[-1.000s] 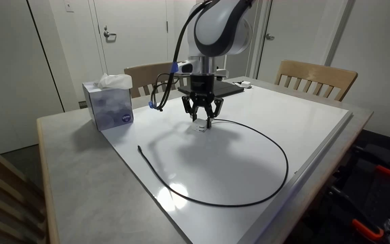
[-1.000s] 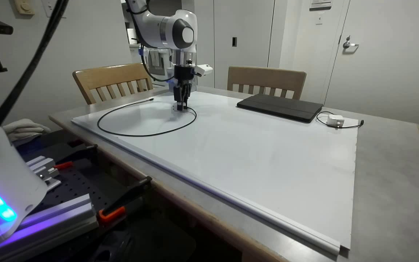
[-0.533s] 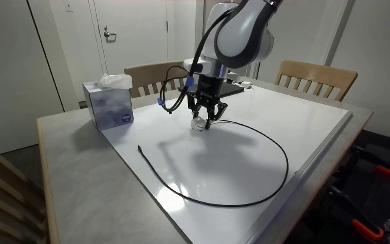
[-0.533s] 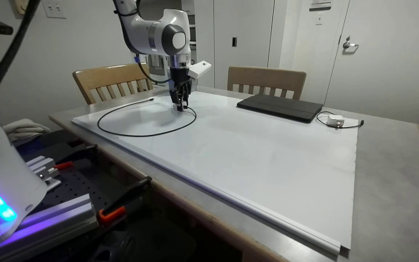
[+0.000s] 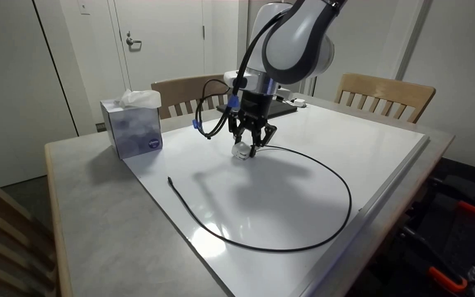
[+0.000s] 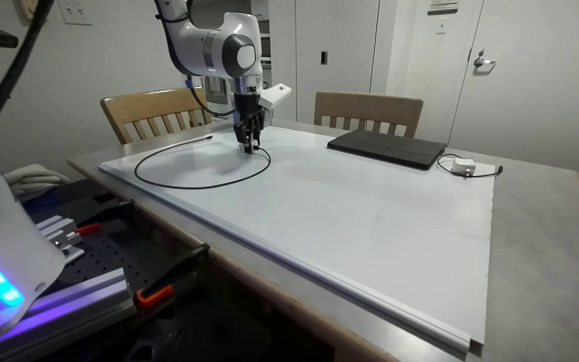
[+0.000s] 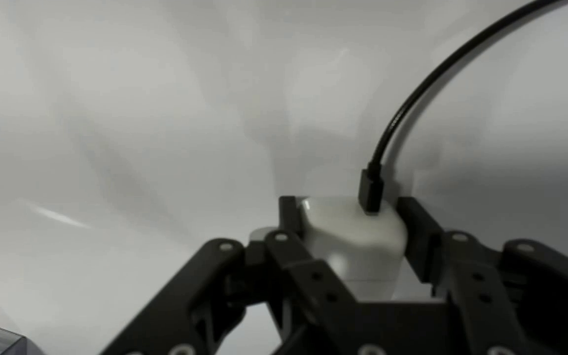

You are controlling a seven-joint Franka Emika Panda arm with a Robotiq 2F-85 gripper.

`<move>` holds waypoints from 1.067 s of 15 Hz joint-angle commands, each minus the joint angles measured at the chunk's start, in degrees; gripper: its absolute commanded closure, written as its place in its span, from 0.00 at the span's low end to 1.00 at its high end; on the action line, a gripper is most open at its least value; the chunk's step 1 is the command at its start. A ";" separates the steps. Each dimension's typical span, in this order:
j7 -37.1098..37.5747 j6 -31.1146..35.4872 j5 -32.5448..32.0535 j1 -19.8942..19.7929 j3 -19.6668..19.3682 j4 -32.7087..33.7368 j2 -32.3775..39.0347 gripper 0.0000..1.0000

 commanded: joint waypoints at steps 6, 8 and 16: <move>13.32 -1.55 -3.79 2.94 -6.13 4.41 -0.60 0.73; 18.73 -1.79 -3.05 1.93 -7.11 6.08 -0.72 0.73; 22.80 -3.33 -3.50 -1.65 -6.10 7.82 0.17 0.48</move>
